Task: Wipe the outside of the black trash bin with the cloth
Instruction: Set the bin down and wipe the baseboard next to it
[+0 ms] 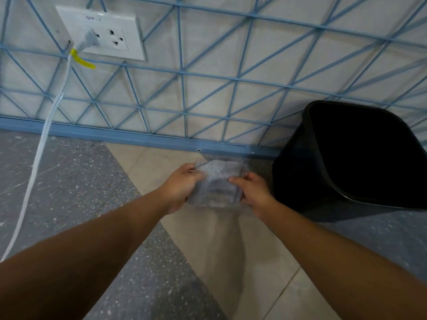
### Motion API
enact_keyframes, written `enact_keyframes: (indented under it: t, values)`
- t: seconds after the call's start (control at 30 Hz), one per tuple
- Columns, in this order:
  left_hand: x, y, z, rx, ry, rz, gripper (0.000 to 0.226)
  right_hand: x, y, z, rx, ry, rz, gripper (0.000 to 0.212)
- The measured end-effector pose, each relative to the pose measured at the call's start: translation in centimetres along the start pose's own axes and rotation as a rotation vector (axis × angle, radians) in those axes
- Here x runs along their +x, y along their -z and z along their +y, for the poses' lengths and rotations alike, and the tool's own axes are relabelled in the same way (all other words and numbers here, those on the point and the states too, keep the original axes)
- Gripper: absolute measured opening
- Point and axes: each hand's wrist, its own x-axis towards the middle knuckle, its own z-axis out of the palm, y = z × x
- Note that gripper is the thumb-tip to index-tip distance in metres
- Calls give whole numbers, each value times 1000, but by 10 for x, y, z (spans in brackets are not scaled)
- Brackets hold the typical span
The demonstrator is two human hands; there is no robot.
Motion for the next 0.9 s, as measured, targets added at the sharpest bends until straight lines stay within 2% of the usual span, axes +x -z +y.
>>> enact_keyframes:
  t: [0.13, 0.27, 0.37, 0.6, 0.77, 0.9]
  values:
    - [25, 5, -6, 166, -102, 86, 41, 30, -15, -3, -149, 128, 86, 14]
    - [44, 3, -14, 278, -250, 188, 31, 49, -21, 1, -191, 148, 105, 11]
    - [54, 0, -15, 392, -303, 226, 37, 55, -24, 3, -231, 168, 161, 14]
    - [66, -6, -18, 574, -312, 279, 42, 60, -26, 7, -432, 261, 201, 3]
    - [66, -1, -16, 704, -189, 323, 55, 54, -27, 8, -529, 216, 344, 31]
    - [55, 1, -10, 721, -184, 363, 55, 43, -21, 1, -612, 233, 320, 27]
